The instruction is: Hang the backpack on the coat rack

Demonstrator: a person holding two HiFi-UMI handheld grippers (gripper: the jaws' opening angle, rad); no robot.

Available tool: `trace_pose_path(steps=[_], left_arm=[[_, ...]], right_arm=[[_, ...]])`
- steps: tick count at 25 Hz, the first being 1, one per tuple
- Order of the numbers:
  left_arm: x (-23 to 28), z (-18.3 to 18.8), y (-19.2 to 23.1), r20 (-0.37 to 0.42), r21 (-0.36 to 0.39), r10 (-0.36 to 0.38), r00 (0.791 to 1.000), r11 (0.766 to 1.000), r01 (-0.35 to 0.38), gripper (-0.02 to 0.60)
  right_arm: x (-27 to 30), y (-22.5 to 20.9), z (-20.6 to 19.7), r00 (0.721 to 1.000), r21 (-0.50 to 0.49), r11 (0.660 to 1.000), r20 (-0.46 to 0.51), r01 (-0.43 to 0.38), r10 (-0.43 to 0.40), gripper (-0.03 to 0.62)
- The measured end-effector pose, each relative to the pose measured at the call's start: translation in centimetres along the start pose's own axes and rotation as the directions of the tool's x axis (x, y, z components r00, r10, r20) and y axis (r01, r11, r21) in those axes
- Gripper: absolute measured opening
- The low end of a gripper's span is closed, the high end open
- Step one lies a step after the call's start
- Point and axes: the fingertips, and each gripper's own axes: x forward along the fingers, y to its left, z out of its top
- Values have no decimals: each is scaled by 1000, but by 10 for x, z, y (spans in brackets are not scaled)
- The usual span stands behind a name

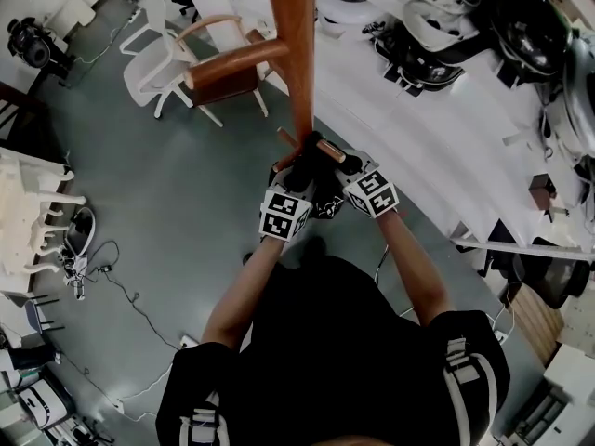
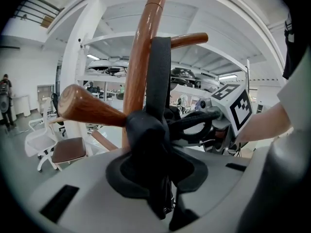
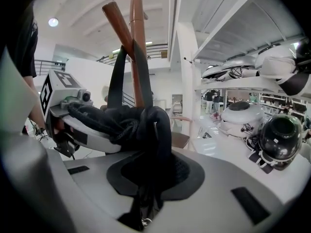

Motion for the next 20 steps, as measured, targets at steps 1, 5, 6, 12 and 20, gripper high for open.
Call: trace_pose_path(steps=[1,5,6,12,20], left_arm=[[0,0,0,7,2,-4,1000,1000,4,103],[-1,-1,3,45,-3,-10,999,1000,10,141],[-1,-1,3,52,-3,-14,999,1000,14,154],[-4,-3,3,89,16,-61,994,998,60,187],[-7,-6,2,84,40,-100,991,994,97,229]], right_arm=[[0,0,-1,1000,8,1000,1,2,-2,78],[3,1,-3,1000,36,999,20,-2,1,89],[3,2,-4,1000,45,999,24,-2,1,95],[3,-1,-8,999,108,994,42,6,-10,131],[-4,-3,-16,997,129,990,52,53,-60,206]])
